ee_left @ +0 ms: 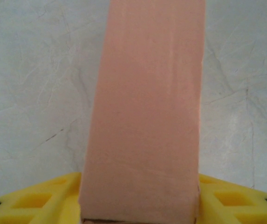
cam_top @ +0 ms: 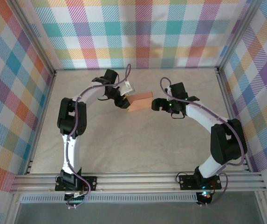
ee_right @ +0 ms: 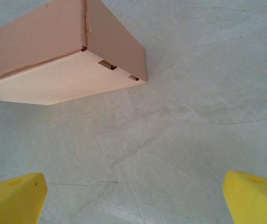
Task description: Fold the paper box
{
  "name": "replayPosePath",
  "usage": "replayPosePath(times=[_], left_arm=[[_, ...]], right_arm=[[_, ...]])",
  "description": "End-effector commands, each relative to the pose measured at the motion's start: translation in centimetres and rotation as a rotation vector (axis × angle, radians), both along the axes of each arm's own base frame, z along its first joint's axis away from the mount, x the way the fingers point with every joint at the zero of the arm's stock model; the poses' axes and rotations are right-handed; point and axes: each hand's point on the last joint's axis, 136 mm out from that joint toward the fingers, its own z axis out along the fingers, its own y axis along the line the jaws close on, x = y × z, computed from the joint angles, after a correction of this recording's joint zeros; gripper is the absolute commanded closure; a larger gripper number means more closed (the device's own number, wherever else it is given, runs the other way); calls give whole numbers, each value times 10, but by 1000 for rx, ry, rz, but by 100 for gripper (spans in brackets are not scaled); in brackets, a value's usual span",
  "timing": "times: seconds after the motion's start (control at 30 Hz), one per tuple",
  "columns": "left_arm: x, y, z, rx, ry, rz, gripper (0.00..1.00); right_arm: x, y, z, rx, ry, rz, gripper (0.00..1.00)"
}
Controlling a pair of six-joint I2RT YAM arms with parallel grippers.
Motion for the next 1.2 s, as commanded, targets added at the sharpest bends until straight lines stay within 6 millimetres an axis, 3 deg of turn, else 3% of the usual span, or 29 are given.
replayPosePath(times=[0.0, 0.17, 0.43, 0.67, 0.77, 0.83, 0.97, 1.03, 1.17], left_arm=[[-7, -5, 17, 39, -90, -24, 52], [-11, -8, 15, 106, -169, -11, 56], [-11, -10, 27, 237, -472, 57, 56], [-31, 1, 18, 356, -624, 83, 52], [-39, 4, 12, 364, -643, 97, 43], [-42, 4, 13, 331, -642, 125, 25], [-55, 0, 22, 232, -596, 166, 7], [-62, -2, 30, 155, -584, 203, 1], [-72, -7, 57, -70, -539, 352, 0]], right_arm=[[3, -4, 8, -15, -23, -2, 4], [3, -7, 9, -14, -28, -14, 4], [1, -15, 13, 16, -44, -66, 6], [2, -25, 17, 58, -56, -115, 7], [3, -26, 16, 69, -53, -124, 7], [4, -26, 16, 78, -50, -125, 7], [9, -22, 18, 96, -51, -119, 7], [12, -20, 18, 107, -46, -117, 5], [19, -11, 14, 130, -25, -91, 0]])
